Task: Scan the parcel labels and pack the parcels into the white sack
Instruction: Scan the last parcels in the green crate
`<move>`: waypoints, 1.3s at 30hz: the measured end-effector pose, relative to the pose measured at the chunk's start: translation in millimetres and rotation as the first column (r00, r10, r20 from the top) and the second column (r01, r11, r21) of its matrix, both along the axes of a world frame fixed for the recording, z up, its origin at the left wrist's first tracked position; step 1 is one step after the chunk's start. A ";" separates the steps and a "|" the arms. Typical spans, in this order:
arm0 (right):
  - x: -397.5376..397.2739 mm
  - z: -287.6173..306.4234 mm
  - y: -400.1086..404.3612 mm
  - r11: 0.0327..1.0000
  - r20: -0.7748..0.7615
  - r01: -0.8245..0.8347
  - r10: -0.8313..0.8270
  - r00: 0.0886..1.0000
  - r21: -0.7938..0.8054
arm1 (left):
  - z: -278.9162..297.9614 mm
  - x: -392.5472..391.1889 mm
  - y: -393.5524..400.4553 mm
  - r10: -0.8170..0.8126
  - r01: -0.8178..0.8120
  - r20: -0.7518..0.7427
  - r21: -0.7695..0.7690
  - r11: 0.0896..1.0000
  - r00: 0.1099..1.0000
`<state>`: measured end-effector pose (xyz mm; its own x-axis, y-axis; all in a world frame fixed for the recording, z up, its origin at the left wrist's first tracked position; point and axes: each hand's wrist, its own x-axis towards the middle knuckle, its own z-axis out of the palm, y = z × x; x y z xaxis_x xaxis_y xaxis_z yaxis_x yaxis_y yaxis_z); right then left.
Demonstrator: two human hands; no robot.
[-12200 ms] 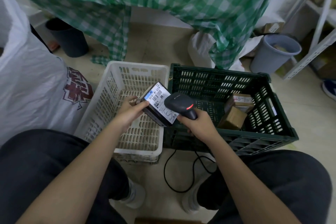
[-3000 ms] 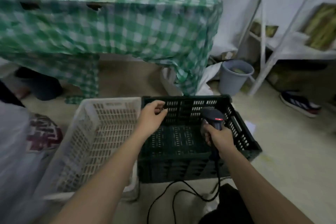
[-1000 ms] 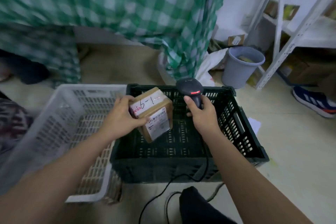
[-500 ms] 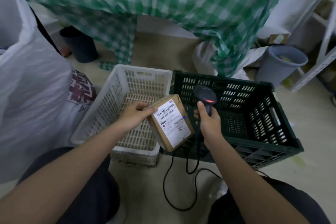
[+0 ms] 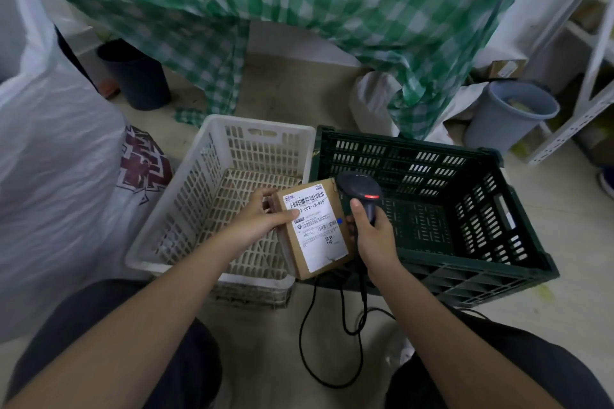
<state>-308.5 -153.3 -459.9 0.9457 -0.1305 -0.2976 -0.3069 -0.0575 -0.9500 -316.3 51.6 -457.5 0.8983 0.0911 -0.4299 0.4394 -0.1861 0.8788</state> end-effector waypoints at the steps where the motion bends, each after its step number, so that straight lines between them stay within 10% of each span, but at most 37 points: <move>1: 1.1 -0.5 0.1 1.000 -0.008 -0.005 0.005 1.000 0.004 | -0.3 -0.6 0.8 0.002 -0.002 -0.017 -0.018 1.000 1.000; 39: -101.5 41.9 -19.9 0.890 0.090 -0.356 0.394 0.915 -0.286 | 3.9 -31.8 15.4 0.042 -0.042 0.104 0.007 0.999 0.994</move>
